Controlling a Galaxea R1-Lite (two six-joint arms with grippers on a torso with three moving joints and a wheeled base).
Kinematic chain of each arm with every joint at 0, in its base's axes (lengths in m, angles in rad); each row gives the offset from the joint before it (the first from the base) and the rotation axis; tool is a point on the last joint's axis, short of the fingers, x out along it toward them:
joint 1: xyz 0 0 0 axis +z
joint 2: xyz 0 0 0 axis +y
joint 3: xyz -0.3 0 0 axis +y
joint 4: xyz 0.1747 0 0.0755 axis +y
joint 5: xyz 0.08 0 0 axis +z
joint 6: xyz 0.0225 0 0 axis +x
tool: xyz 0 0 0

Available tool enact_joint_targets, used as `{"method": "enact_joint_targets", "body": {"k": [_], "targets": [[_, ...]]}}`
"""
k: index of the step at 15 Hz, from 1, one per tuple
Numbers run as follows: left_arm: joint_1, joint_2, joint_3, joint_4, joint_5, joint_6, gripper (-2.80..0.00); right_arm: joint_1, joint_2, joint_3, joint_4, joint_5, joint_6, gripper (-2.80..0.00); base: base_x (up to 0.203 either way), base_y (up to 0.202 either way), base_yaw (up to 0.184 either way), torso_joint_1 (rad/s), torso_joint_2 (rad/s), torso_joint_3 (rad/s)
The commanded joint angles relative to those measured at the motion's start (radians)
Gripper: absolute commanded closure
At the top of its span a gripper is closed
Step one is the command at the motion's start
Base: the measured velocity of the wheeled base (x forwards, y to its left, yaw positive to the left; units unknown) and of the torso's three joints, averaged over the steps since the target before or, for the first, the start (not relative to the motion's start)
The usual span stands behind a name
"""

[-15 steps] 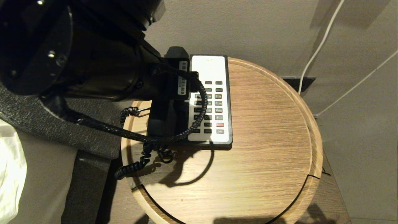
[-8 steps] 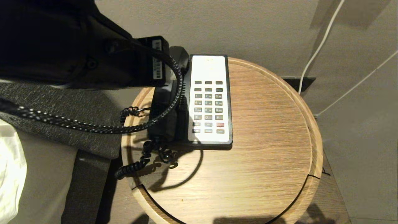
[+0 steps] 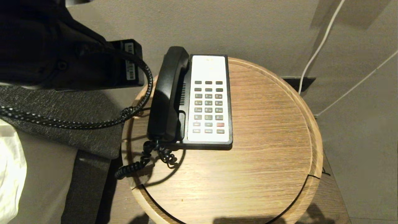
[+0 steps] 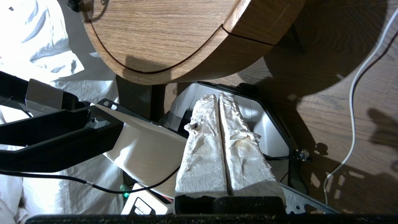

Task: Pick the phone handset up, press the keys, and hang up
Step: End the call using the dial pad

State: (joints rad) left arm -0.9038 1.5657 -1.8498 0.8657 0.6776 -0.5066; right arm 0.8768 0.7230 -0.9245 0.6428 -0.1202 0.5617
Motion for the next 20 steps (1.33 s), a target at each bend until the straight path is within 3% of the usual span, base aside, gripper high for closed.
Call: {"method": "enact_joint_targets", "body": {"k": [1, 20], "targets": [[0.003, 0.022, 0.001, 0.003, 0.006, -0.003, 0.0, 0.001, 0.001, -0.002, 0.0, -0.001, 0.003, 0.0, 0.0, 0.0, 0.0, 0.0, 0.0, 0.0], [-0.041, 0.096, -0.065, 0.012, -0.001, -0.016, 0.0, 0.001, -0.002, 0.029, -0.012, 0.001, 0.004, 0.0, 0.0, 0.0, 0.0, 0.0, 0.0, 0.0]]}}
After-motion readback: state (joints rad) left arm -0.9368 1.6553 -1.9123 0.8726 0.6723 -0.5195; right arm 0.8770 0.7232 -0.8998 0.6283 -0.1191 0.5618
